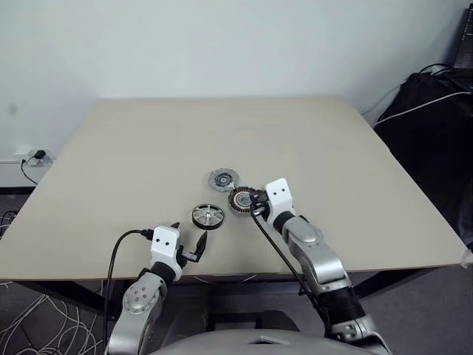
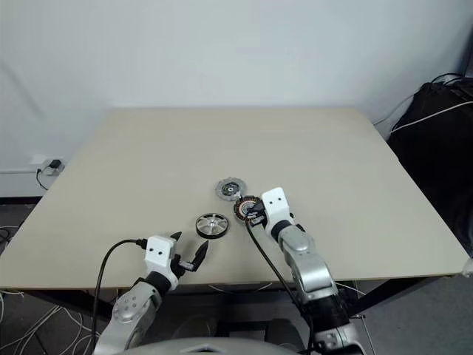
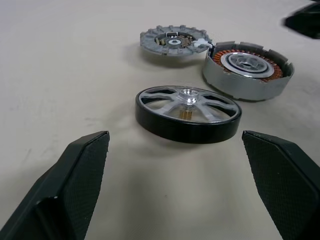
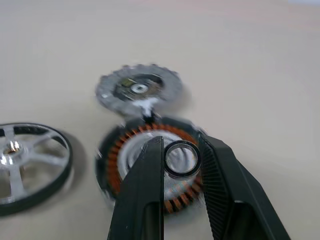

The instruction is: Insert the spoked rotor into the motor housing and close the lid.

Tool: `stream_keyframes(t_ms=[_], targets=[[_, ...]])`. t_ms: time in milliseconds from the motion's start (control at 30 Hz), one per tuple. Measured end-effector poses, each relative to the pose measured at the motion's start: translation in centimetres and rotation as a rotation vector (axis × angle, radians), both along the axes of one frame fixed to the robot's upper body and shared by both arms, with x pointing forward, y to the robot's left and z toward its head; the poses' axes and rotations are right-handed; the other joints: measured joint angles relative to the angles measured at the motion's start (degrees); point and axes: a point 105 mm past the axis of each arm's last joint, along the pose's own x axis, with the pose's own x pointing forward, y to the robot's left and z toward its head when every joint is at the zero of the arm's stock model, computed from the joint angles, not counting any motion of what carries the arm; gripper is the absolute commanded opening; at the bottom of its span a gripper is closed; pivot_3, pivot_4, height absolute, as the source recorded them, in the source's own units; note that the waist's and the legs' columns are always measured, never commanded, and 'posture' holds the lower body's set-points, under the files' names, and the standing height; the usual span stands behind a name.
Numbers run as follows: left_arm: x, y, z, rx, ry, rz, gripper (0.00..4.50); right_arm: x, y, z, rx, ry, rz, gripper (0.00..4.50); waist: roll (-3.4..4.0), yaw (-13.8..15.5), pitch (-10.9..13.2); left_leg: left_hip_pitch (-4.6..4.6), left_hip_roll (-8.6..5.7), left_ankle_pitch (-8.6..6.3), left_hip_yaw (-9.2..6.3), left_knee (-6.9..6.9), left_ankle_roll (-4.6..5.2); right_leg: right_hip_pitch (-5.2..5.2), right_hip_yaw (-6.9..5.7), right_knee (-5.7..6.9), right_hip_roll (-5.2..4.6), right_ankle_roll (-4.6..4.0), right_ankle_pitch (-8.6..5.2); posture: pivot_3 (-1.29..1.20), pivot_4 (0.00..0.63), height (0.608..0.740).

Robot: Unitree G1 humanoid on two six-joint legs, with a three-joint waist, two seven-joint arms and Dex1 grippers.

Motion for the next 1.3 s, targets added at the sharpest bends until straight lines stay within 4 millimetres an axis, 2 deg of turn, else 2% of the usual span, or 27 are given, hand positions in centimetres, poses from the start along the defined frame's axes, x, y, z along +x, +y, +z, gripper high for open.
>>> stream_keyframes(t_ms=[267,633,900,1300], targets=[[-0.2,0.2,-0.2,-0.002,0.007,0.023,4.50,1.9,1.7,-1.4,-0.017,0.042,0.049,0.67,0.02,-0.1,0.0,0.04,-0.03,0.01,0.00,-0.01,-0.01,0.00,0.02,0.05,0.02,0.02,0.02,0.00,0.000,0.740],[-0.3,0.3,-0.1,-0.001,0.005,0.036,4.50,2.1,2.0,-3.4,-0.050,0.086,0.059,0.67,0.04,-0.2,0.0,0.09,-0.04,0.02,0.00,-0.01,-0.04,-0.01,0.03,0.13,0.04,0.01,0.02,0.00,0.000,0.740],[-0.2,0.5,0.2,-0.006,-0.018,0.037,4.50,2.2,1.7,-3.4,-0.052,0.079,0.061,0.67,0.05,-0.2,0.0,0.10,-0.04,0.03,0.00,-0.01,-0.05,-0.01,0.04,0.15,0.03,0.01,0.01,0.00,0.000,0.740],[0.0,0.8,-1.4,-0.006,-0.010,0.025,4.50,2.2,1.4,-3.4,-0.046,0.082,0.055,0.67,0.08,-0.2,0.0,0.11,-0.04,0.03,0.00,-0.02,-0.05,-0.03,0.05,0.16,0.04,0.01,0.01,0.00,0.000,0.740]])
